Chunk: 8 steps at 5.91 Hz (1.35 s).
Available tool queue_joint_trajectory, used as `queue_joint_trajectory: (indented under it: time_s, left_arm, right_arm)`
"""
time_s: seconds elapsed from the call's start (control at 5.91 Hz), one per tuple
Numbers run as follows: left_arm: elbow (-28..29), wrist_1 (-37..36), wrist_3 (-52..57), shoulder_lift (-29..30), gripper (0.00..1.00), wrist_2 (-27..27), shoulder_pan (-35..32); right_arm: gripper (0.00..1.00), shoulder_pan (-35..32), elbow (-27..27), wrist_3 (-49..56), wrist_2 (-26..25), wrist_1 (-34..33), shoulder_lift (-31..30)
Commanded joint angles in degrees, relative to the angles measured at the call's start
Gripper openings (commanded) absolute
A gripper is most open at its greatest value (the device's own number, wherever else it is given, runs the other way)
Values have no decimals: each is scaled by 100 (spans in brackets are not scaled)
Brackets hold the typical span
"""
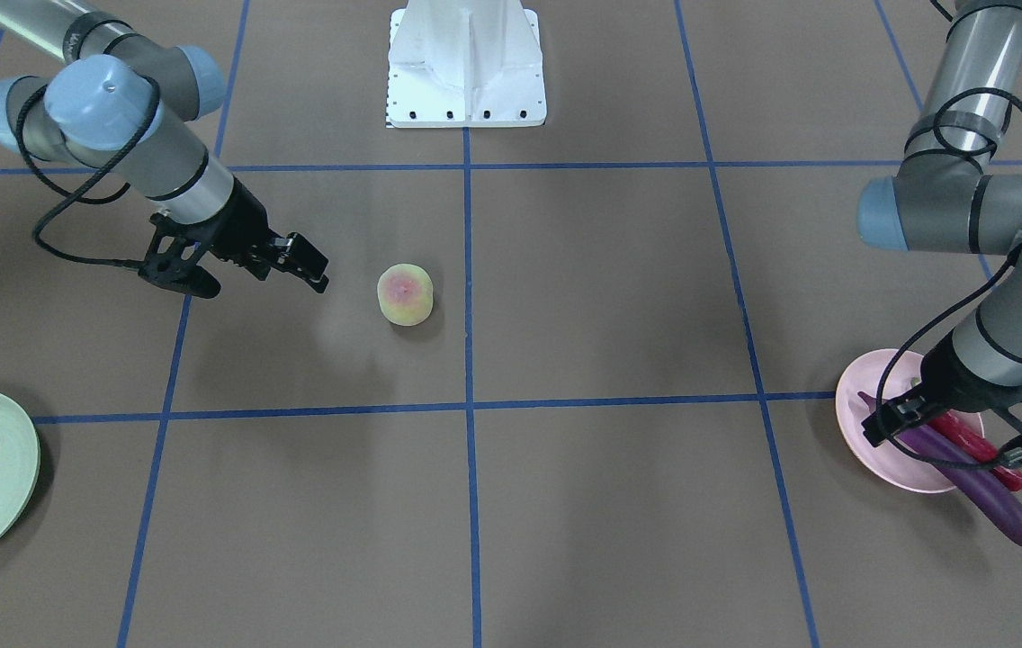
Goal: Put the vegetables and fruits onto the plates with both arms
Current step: 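Lower eggplant onto pink plate with left while right grasps the peach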
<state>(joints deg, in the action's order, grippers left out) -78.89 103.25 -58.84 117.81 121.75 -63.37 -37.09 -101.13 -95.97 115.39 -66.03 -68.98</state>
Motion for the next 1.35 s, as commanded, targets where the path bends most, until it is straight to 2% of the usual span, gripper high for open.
queue_joint_trajectory:
  time_s: [0.0, 0.17, 0.34, 1.01, 1.18]
  left_arm:
    - [-100, -51, -40, -22, 100, 7, 0]
    - [-118, -51, -48, -30, 100, -2, 9]
    - [-118, -51, -57, -30, 100, -2, 18]
    - [-250, -59, -268, -66, 100, -20, 18]
    - [-250, -59, -268, -66, 100, -20, 18]
  right_arm:
    - [100, 631, 31, -1348, -1163, 11, 392]
    - [100, 833, 23, -1815, -1655, 29, 446]
    - [100, 1122, 57, -2020, -2182, 516, 421]
    - [100, 1292, 180, -2022, -2249, 512, 385]
    - [100, 1284, 381, -1996, -2266, 547, 429]
